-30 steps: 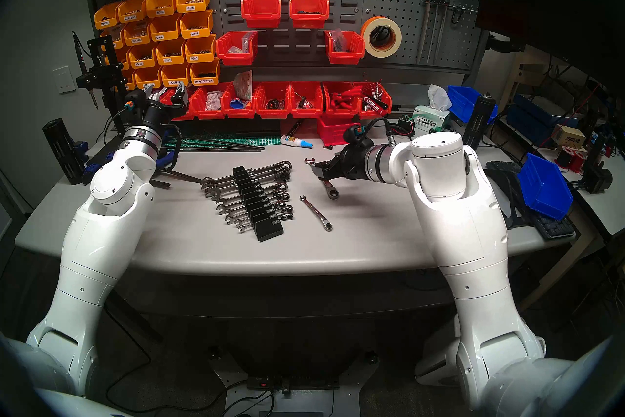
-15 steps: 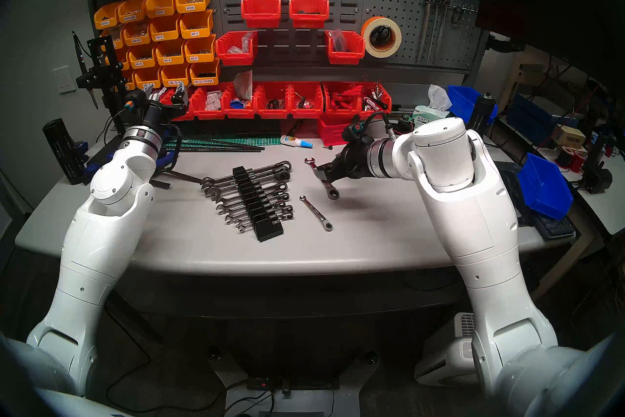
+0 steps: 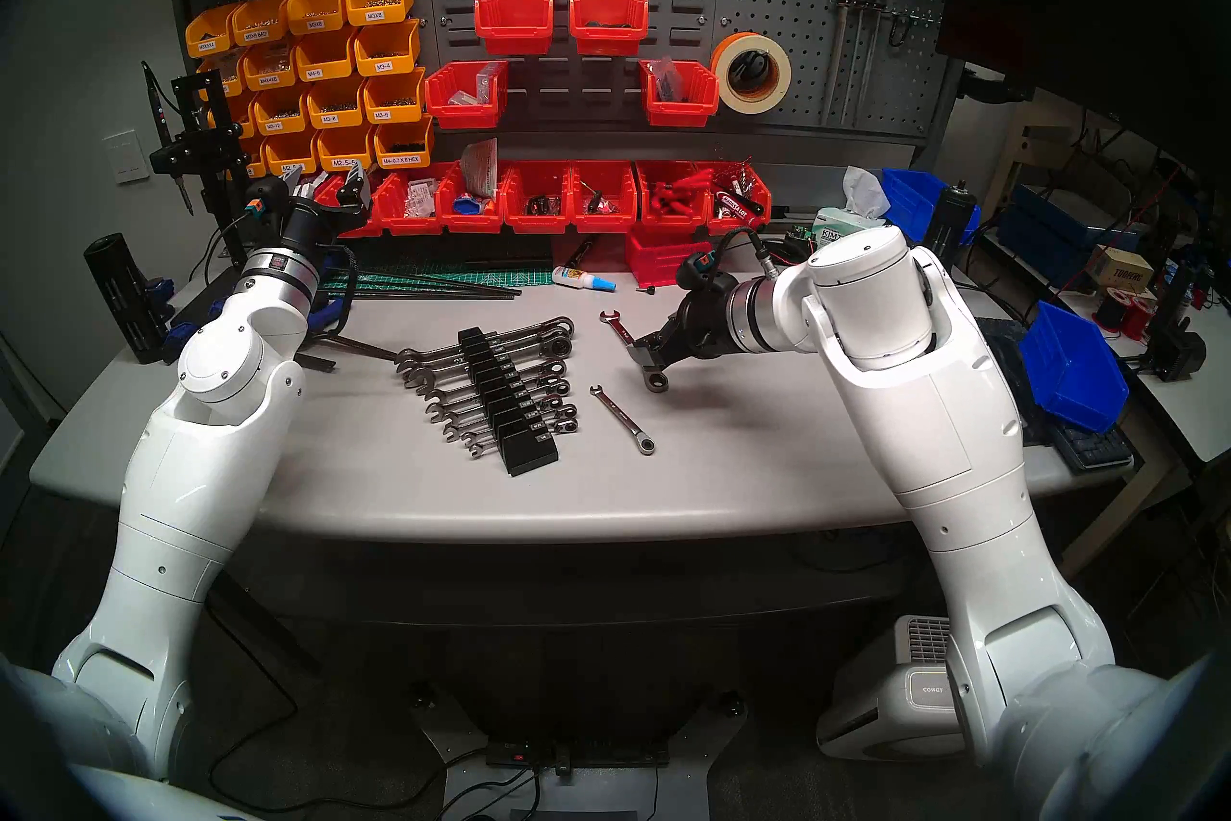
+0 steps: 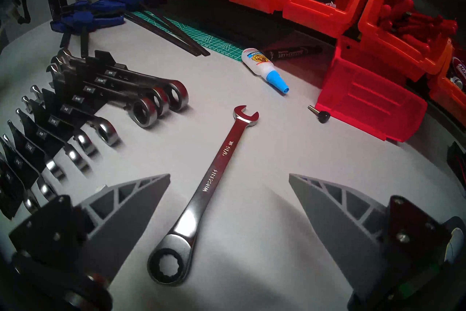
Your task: Put the wrenches on the table into the correct slot in the case
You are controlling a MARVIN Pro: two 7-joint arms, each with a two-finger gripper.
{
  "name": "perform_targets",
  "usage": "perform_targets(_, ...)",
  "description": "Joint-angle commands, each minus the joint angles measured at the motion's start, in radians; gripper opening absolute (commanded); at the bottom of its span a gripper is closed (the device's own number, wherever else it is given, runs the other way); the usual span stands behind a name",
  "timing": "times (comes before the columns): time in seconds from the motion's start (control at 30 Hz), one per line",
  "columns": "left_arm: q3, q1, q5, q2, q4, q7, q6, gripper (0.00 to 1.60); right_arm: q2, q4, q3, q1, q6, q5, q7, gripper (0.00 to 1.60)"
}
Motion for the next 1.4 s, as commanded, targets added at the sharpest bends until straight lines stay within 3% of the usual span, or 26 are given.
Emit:
perform_targets(0.0, -0.008, -0.033, 0.000, 0.001, -0.027, -0.001, -0.012, 1.60, -0.003, 0.014, -0.017, 0.059, -0.003, -0.005, 0.010, 1.60)
perform_targets(0.43, -0.007, -0.033, 0.000, 0.001, -0.027, -0.001, -0.012, 1.60, 0.013, 0.068, -0.096, 0.116, -0.003, -0.041, 0.042, 1.60)
perform_targets(0.8, -0.007, -0.032, 0.000, 0.001, -0.027, -0.001, -0.011, 1.60, 0.063, 0.063, -0.115, 0.133, -0.003, -0.022, 0.083, 1.60)
perform_targets(1.37, -0.007, -0.033, 0.000, 0.001, -0.027, -0.001, -0.012, 1.60, 0.128, 0.064, -0.134, 0.131, -0.003, 0.013, 0.069, 1.60)
